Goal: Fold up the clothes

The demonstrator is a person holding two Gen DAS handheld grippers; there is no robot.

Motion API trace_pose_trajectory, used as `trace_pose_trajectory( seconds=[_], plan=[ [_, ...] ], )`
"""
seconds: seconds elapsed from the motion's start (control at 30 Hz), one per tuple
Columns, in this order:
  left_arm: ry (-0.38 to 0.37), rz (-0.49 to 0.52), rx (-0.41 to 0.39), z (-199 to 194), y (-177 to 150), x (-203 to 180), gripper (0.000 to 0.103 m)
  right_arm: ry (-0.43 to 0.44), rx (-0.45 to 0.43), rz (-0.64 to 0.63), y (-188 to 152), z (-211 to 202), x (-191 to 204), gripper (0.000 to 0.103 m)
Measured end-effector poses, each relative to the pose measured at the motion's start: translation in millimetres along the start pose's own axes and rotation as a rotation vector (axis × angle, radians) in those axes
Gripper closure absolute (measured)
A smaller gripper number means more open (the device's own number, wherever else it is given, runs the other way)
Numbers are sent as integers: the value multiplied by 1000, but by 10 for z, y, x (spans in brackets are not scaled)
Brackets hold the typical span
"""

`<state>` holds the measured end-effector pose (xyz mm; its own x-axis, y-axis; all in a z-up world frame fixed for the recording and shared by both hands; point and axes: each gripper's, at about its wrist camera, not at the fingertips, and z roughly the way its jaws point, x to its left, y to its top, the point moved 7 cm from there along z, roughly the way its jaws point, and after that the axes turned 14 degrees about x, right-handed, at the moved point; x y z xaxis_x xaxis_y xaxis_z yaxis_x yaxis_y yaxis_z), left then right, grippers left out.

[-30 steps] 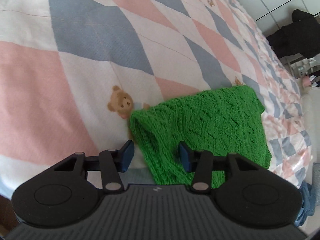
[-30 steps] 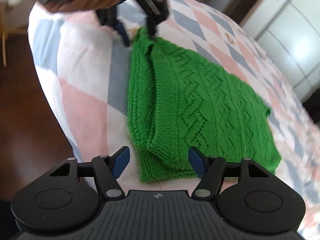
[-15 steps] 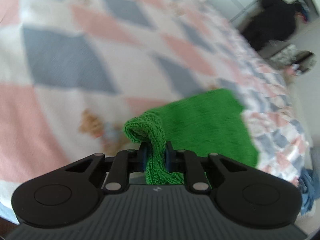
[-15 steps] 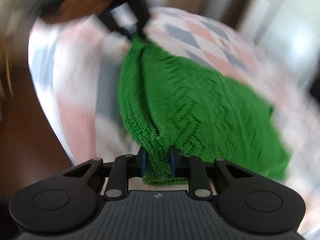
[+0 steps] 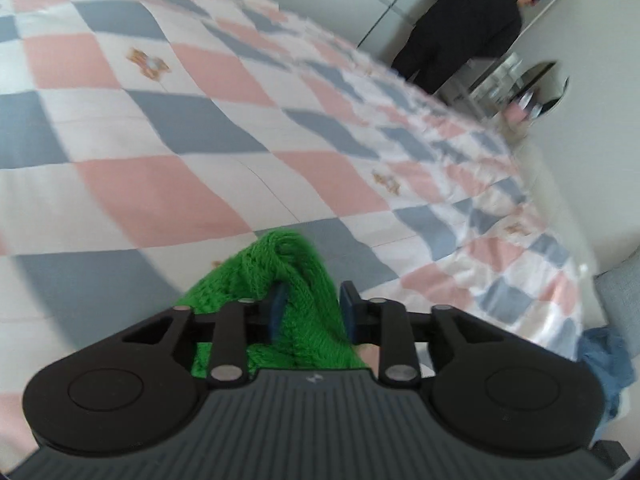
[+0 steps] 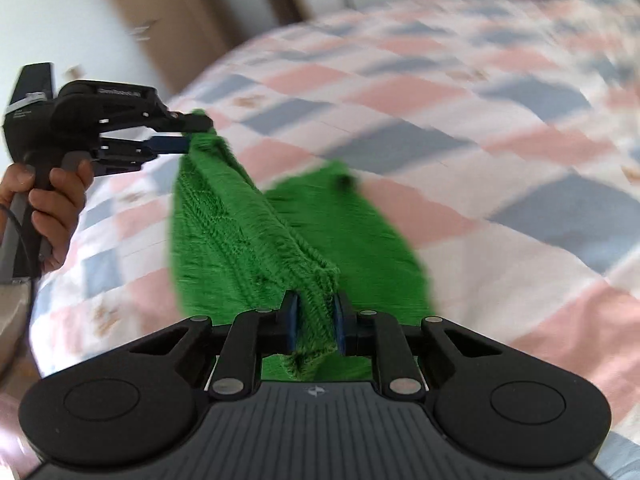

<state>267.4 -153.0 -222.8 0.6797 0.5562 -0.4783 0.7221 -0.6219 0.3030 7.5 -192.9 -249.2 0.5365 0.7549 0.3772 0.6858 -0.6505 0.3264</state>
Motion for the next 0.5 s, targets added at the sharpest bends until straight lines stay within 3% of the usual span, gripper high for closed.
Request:
trace_pose_trajectory(
  seconds=[0.07, 0.17, 0.27, 0.33, 0.4, 0.5],
  plan=[
    [27, -19, 49, 226, 0, -23, 70, -3, 84, 84, 45, 251, -306, 93],
    [0, -57, 27, 95, -136, 84, 64, 96, 98, 165, 111, 325, -467, 90],
    [48, -87, -27, -192, -183, 322, 46, 139, 69, 131, 134, 233, -413, 77],
    [109, -69, -36, -279, -146, 480, 41, 187, 70, 127, 129, 232, -390, 59],
    [151, -34, 13, -188, -53, 608, 38, 201, 94, 125, 139, 311, -389, 51],
    [147, 67, 117, 99, 73, 661, 38, 189, 139, 122, 106, 439, -418, 49]
  ],
)
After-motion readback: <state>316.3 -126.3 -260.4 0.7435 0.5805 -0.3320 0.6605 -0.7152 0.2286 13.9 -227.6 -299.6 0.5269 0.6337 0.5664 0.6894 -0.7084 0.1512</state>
